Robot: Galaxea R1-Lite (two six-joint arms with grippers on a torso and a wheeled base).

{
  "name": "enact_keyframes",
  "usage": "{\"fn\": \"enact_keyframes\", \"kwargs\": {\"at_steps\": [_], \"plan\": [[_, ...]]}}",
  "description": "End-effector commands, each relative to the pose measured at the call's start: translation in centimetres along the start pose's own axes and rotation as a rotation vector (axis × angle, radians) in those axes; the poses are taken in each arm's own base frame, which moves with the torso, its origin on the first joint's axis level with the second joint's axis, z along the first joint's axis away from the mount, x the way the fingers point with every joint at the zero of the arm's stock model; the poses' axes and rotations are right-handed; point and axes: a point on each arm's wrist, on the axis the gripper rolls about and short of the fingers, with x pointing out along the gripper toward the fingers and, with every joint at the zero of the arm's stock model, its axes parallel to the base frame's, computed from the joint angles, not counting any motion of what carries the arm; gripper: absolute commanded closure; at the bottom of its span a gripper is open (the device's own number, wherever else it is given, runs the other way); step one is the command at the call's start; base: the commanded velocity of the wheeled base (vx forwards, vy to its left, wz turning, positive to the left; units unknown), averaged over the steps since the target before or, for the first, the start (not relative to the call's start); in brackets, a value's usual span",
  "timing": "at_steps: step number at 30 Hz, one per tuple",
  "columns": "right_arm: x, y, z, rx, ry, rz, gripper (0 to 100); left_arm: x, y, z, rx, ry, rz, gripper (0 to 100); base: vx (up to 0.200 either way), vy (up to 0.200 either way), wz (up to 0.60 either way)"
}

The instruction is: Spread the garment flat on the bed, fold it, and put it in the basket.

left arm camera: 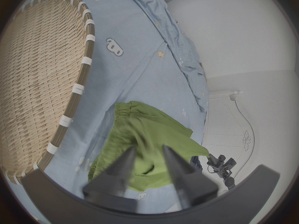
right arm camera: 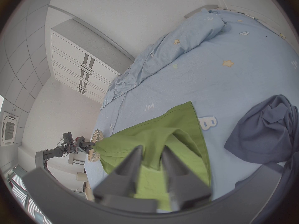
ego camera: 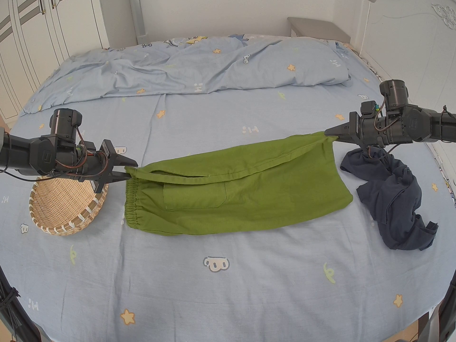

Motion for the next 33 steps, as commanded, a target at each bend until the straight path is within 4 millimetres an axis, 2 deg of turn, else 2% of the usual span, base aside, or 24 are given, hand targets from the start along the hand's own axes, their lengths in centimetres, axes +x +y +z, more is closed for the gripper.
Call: {"fn": "enact_keyframes", "kwargs": {"at_steps": [1, 8, 13, 19, 21, 22, 26, 32, 33], "plan": [[1.0, -0.7, -0.2, 0.009, 0.014, -0.001, 0, 0.3, 0.2, 0.1, -0.002, 0.003, 0.001, 0, 0.0, 0.0, 0.0], [1.9, -1.0, -0.9, 0.02, 0.04, -0.001, 0, 0.2, -0.5, 0.2, 0.03, -0.031, -0.044, 0, 0.0, 0.0, 0.0], [1.8, -1.5, -2.0, 0.047, 0.072, -0.012, 0, 0.6, -1.3, -0.7, 0.044, -0.012, -0.062, 0, 0.0, 0.0, 0.0], [-0.3, -0.8, -3.9, 0.082, 0.104, -0.027, 0, 2.9, -3.5, -2.3, 0.061, 0.04, -0.118, 0, 0.0, 0.0, 0.0], [-0.8, -0.6, -4.2, 0.082, 0.102, -0.025, 0, 3.8, -3.5, -2.4, 0.069, 0.048, -0.124, 0, 0.0, 0.0, 0.0], [-1.5, -0.2, -4.5, 0.079, 0.087, -0.019, 0, 5.1, -3.5, -2.6, 0.082, 0.048, -0.129, 0, 0.0, 0.0, 0.0], [-2.3, 0.3, -4.4, 0.082, 0.047, 0.005, 0, 7.7, -2.9, -1.9, 0.088, 0.008, -0.103, 0, 0.0, 0.0, 0.0], [-3.2, 1.1, -4.0, 0.08, 0.026, 0.012, 0, 8.9, -2.6, -0.9, 0.088, -0.017, -0.101, 0, 0.0, 0.0, 0.0], [-3.3, 1.2, -4.1, 0.079, 0.025, 0.013, 0, 9.1, -2.7, -0.2, 0.093, -0.033, -0.112, 0, 0.0, 0.0, 0.0]]}}
